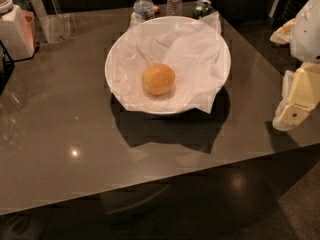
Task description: Pick orange from white bowl
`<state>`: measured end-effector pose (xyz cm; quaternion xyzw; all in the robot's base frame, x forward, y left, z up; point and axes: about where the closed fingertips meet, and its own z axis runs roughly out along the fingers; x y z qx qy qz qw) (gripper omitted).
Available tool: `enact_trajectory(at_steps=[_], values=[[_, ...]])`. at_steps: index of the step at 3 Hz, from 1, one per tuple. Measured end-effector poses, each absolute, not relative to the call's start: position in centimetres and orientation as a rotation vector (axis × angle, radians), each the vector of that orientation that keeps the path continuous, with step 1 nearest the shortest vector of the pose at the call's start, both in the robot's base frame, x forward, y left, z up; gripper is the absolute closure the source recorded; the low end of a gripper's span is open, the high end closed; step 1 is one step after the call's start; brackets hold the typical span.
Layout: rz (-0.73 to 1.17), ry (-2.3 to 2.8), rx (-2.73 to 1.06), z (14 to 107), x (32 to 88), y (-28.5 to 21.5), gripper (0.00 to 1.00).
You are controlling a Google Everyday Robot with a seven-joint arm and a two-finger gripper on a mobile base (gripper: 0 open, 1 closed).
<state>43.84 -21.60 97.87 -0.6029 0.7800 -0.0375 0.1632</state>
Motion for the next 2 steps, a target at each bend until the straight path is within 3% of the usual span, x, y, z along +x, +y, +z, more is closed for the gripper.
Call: enact_trajectory(at_steps=[2], values=[[-0.03,2.157,-1.757,98.3,45.6,-19.9,0.0]])
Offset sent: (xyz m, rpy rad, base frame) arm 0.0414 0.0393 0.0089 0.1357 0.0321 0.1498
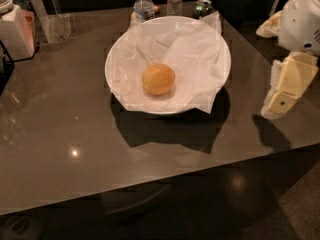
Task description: Pick orange from white bowl
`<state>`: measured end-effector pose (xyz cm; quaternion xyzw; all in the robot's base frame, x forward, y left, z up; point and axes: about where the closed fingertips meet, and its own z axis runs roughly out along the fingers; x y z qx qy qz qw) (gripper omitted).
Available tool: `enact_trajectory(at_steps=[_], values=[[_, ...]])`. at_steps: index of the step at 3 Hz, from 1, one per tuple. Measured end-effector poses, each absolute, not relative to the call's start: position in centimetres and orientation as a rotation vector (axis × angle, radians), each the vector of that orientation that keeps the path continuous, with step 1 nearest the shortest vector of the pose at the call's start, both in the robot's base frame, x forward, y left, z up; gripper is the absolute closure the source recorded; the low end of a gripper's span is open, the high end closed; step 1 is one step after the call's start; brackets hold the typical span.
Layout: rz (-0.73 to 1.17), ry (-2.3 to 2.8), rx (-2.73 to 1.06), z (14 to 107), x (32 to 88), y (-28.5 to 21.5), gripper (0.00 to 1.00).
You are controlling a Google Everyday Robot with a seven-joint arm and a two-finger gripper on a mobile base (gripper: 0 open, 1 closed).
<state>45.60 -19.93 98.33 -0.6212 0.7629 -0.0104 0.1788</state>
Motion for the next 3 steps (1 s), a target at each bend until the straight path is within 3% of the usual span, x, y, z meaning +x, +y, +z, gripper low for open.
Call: enact_trajectory(at_steps=[2,3], values=[[0.245,1.929,-1.906,98.8,52.6,-11.5,0.0],[0.236,1.909,-1.891,99.2,53.4,-11.0,0.0]])
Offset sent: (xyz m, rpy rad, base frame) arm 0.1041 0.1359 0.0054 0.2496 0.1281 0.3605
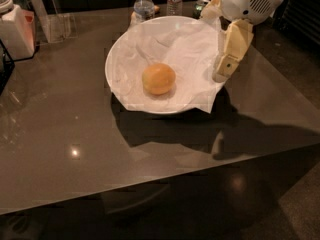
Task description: Pick orange from white bowl
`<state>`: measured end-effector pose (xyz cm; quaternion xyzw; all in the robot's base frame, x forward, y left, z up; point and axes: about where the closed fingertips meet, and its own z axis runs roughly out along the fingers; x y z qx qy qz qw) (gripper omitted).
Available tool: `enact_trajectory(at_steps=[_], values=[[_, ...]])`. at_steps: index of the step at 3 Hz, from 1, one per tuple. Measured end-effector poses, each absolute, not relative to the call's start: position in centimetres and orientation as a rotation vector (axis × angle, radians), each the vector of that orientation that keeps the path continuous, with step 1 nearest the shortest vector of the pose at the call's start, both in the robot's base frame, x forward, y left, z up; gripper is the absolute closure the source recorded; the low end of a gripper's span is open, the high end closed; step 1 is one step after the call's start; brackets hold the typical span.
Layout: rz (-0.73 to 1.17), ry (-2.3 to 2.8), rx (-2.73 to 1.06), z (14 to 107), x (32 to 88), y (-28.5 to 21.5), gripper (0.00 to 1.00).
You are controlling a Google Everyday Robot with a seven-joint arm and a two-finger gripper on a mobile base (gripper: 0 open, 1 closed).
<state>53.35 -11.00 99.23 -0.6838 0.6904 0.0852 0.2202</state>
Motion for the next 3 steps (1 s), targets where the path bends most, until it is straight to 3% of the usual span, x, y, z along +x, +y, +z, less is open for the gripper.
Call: enact_trajectory(at_steps=[3], values=[[0.321,1.852,-1.893,97.5,56.2,-8.3,0.0]])
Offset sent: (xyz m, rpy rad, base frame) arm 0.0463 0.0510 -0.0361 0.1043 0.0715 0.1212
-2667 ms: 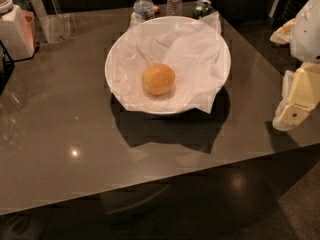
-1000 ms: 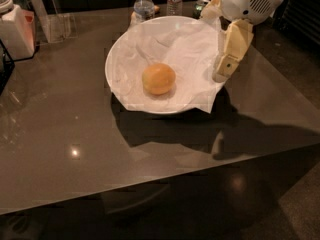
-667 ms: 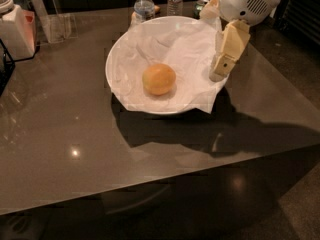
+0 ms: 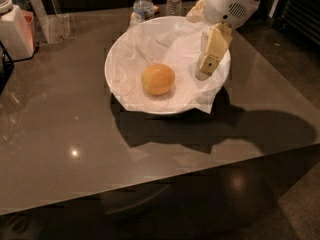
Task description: Pick orange from white bowl
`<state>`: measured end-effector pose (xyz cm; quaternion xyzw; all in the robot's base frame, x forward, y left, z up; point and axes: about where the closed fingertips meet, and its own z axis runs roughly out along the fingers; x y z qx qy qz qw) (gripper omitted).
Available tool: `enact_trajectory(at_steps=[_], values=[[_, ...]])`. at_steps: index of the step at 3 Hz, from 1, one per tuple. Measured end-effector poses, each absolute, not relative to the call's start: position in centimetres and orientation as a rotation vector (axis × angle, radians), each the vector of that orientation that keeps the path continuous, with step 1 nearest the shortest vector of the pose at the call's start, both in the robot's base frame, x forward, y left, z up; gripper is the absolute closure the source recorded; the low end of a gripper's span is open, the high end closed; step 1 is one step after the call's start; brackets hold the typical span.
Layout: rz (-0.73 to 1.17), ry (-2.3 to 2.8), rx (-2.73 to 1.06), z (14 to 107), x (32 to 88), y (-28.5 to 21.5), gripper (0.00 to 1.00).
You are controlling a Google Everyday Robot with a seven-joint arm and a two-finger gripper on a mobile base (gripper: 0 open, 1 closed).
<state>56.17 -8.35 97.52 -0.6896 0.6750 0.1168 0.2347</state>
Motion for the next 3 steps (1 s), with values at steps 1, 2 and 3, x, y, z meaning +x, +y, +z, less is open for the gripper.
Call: enact_trajectory(at_steps=[1,2,3], values=[[0.321,1.852,-1.893,97.5,56.2,-8.3,0.19],[0.344,1.832,-1.88,97.1,56.6,-7.9,0.18],[0.416,1.808,-1.901,95.7,57.6,-6.7,0.17]])
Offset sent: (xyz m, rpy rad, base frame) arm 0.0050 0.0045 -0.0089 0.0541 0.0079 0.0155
